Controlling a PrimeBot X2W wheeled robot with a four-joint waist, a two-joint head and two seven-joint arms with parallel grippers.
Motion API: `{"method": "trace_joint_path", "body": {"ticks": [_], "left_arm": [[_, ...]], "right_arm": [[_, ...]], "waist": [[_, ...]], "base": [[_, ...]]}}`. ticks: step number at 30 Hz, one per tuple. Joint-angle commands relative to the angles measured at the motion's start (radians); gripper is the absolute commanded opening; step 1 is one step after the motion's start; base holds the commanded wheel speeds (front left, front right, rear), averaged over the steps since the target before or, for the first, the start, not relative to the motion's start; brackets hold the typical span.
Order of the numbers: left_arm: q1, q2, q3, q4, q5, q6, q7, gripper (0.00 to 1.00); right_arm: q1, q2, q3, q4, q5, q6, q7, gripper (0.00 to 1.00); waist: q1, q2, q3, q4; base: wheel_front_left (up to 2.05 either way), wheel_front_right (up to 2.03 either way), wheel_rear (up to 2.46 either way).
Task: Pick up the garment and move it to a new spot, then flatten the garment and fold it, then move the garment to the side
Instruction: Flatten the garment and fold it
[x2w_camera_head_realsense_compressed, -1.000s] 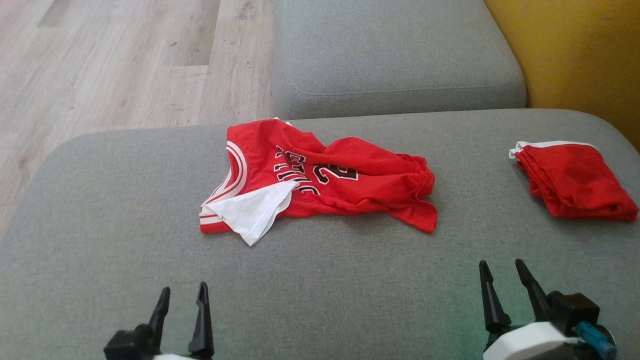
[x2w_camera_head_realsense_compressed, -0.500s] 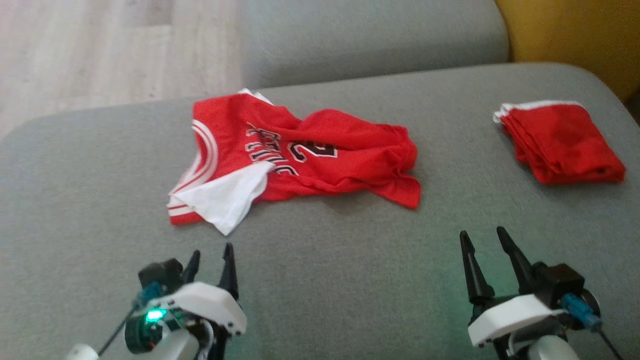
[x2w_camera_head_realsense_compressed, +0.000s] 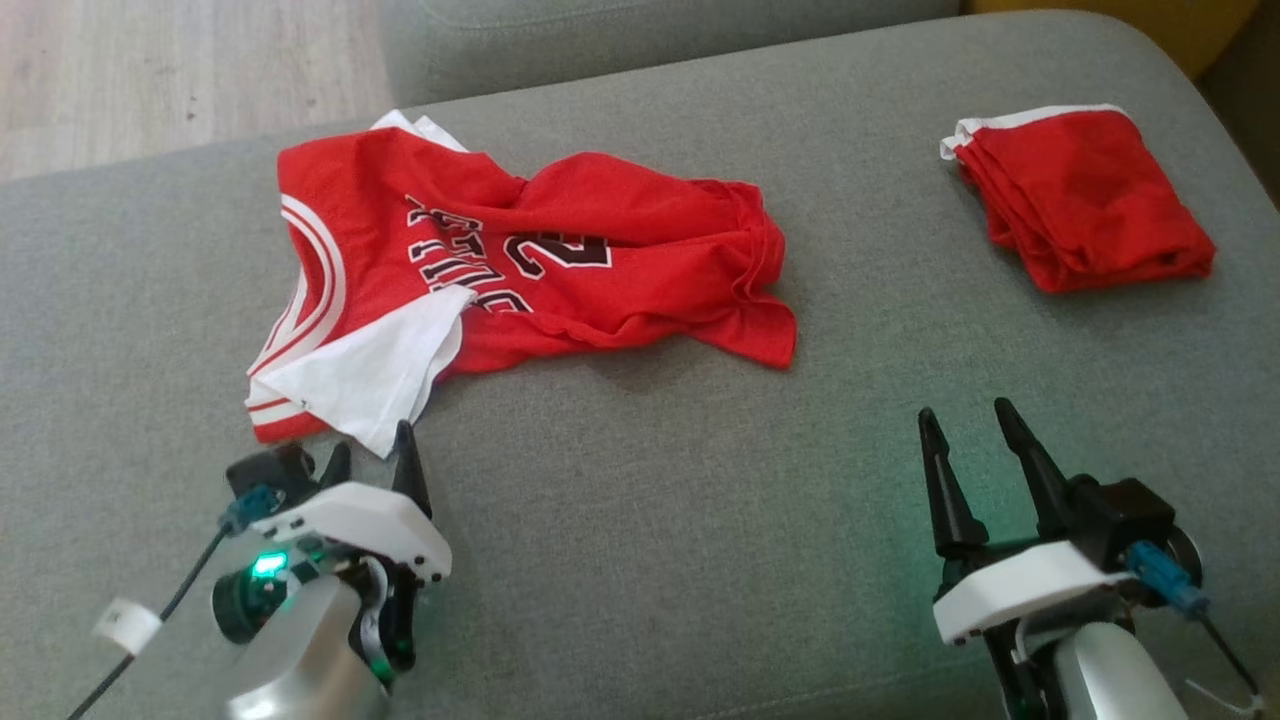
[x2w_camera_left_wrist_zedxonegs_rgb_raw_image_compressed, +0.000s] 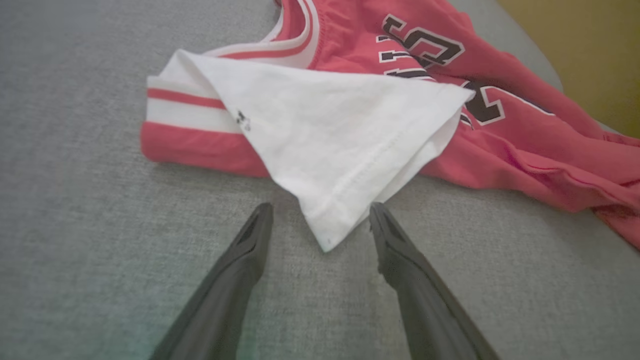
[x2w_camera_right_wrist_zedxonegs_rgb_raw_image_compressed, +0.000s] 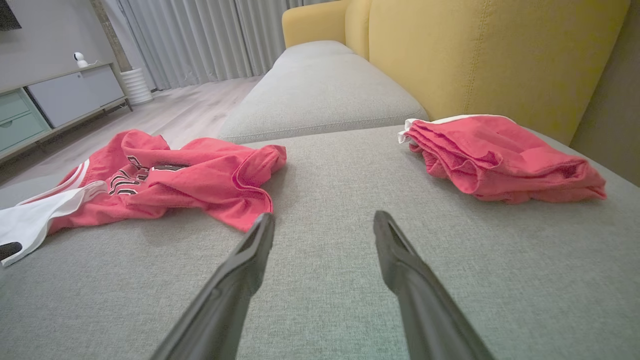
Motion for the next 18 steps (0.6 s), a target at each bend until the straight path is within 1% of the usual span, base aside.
{"method": "trace_joint_path", "body": {"ticks": [1, 2, 4, 6, 7, 8, 9, 13, 18], "left_arm": [[-0.056, 0.009, 0.033, -0.001, -0.005, -0.009, -0.006, 1.00], [-0.066, 0.006, 0.032, 0.012, -0.005, -0.015, -0.005, 1.00], [-0.082, 0.000, 0.030, 0.038, -0.007, -0.022, -0.006, 0.84], [-0.099, -0.006, 0.028, 0.063, -0.008, -0.029, -0.008, 0.49], [-0.107, -0.008, 0.027, 0.075, -0.007, -0.032, -0.007, 0.40], [-0.116, -0.011, 0.025, 0.086, -0.006, -0.036, -0.008, 0.27], [-0.125, -0.014, 0.023, 0.096, -0.006, -0.040, -0.010, 0.01], [-0.155, -0.027, 0.013, 0.118, 0.003, -0.059, -0.038, 0.00], [-0.161, -0.032, -0.012, 0.120, 0.031, -0.072, -0.081, 0.00]], "right_arm": [[-0.043, -0.005, 0.026, -0.030, -0.005, 0.007, -0.010, 1.00], [-0.046, -0.005, 0.027, -0.028, -0.005, 0.007, -0.010, 1.00], [-0.053, -0.005, 0.031, -0.023, -0.005, 0.007, -0.011, 1.00], [-0.063, -0.005, 0.039, -0.017, -0.005, 0.007, -0.011, 1.00], [-0.069, -0.005, 0.043, -0.015, -0.005, 0.007, -0.010, 1.00], [-0.077, -0.005, 0.049, -0.011, -0.006, 0.007, -0.008, 1.00], [-0.086, -0.005, 0.053, -0.004, -0.007, 0.007, -0.006, 1.00], [-0.148, -0.005, 0.052, 0.046, -0.012, 0.007, 0.010, 1.00], [-0.256, -0.005, 0.053, 0.164, -0.004, 0.007, 0.054, 1.00]], "waist": [[-0.0002, 0.0000, 0.005, -0.003], [-0.0002, 0.0000, 0.008, -0.003], [-0.0002, 0.0000, 0.013, -0.003], [-0.0002, 0.0000, 0.017, -0.003], [-0.0002, 0.0000, 0.020, -0.003], [-0.0002, 0.0000, 0.024, -0.002], [-0.0002, 0.0000, 0.028, -0.002], [-0.0002, 0.0000, 0.043, 0.011], [-0.0002, 0.0000, 0.053, 0.051]], "base": [[0.00, 0.00, 0.00], [0.00, 0.00, 0.00], [0.00, 0.00, 0.00], [0.00, 0.00, 0.00], [0.00, 0.00, 0.00], [0.00, 0.00, 0.00], [0.00, 0.00, 0.00], [0.00, 0.00, 0.00], [0.00, 0.00, 0.00]]}}
